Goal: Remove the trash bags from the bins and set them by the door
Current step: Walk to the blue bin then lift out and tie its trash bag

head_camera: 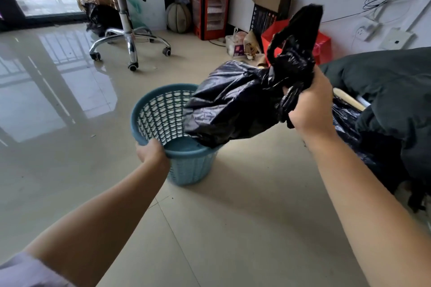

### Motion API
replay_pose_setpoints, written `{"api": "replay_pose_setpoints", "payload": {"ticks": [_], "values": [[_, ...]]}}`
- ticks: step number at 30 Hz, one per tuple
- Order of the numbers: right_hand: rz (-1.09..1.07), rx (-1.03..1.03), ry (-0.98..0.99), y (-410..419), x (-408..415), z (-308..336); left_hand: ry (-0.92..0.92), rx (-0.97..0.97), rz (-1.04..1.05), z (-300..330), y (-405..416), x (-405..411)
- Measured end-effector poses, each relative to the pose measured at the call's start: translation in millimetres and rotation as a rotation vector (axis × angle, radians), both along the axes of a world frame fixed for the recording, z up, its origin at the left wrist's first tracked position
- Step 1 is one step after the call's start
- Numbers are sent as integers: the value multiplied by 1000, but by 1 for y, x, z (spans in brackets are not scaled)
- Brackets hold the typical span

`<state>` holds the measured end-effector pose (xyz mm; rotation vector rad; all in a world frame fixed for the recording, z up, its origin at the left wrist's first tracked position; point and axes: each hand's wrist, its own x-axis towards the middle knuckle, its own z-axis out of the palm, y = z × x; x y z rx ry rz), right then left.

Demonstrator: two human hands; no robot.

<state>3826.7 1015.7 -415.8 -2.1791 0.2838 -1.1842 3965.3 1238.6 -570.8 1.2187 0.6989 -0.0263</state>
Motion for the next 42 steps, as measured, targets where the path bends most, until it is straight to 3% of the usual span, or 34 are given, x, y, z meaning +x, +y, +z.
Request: {"api": "replay_pose_setpoints", "payload": {"ticks": [6,14,17,20,23,27,32,36,39,42], "values": [[-105,22,-51,-6,-14,20,32,-243,-161,4,-12,8],[-83,67,-131,0,-28,17,18,-305,-213,5,-15,12],[-23,230,-188,-13,-27,13,11,-292,-226,5,-14,11],[-90,270,-68,-33,-26,7,19,-272,-236,5,-13,10],[-129,226,218,-9,-33,-3,25,-232,-263,6,-14,6],[70,377,479,30,-38,-60,45,-161,-334,10,-8,-1],[22,358,945,42,-44,-126,87,-56,-411,14,-3,-11],[30,403,979,44,-37,-130,192,48,-459,24,-24,-42],[100,377,947,38,-30,-127,168,94,-732,52,-53,-87],[283,261,974,38,-29,-112,13,107,-1035,73,-74,-113]]}}
